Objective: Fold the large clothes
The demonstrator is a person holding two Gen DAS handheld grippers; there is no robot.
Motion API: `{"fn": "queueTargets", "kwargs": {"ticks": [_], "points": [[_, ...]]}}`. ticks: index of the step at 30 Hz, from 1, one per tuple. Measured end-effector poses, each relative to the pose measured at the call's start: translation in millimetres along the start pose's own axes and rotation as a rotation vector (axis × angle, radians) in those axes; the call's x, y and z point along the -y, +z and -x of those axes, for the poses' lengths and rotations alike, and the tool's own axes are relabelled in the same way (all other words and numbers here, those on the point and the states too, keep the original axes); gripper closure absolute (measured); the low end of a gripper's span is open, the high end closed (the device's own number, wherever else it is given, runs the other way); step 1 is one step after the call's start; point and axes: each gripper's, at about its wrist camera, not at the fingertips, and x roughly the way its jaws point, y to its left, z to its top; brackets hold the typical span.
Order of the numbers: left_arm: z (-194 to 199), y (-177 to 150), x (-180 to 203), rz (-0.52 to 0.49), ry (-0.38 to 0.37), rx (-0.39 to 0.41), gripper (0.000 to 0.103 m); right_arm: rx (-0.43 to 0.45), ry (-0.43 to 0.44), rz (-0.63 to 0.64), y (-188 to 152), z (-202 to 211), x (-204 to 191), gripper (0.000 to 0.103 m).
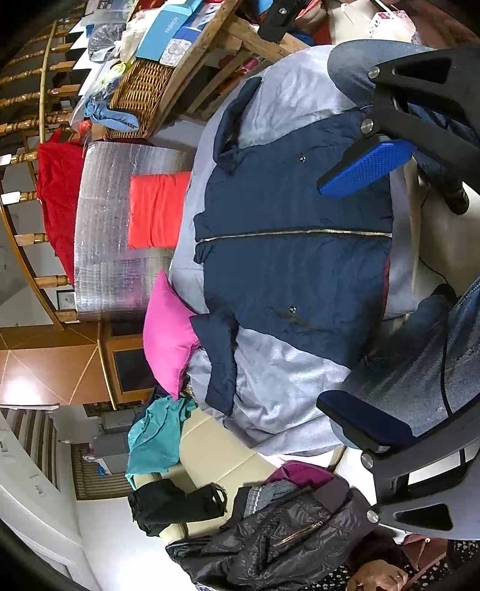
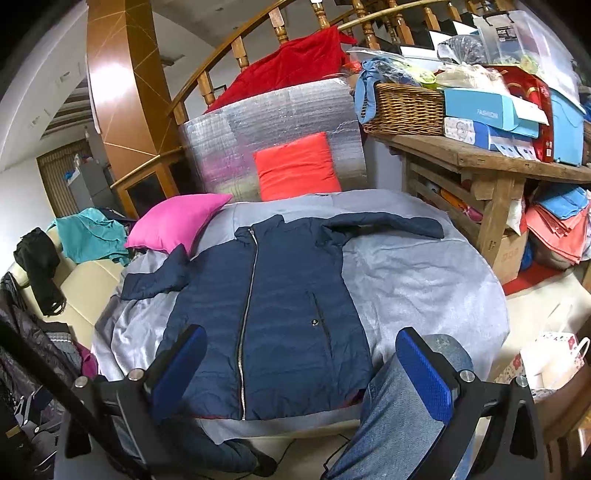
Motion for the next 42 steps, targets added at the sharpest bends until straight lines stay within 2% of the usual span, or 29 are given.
{"fn": "queueTargets", "kwargs": {"ticks": [42], "points": [[5,-2,-4,0.019,-0.018,0.002,0.000,-0.004,-0.011,0.034,-2,4,-11,0.000]]}}
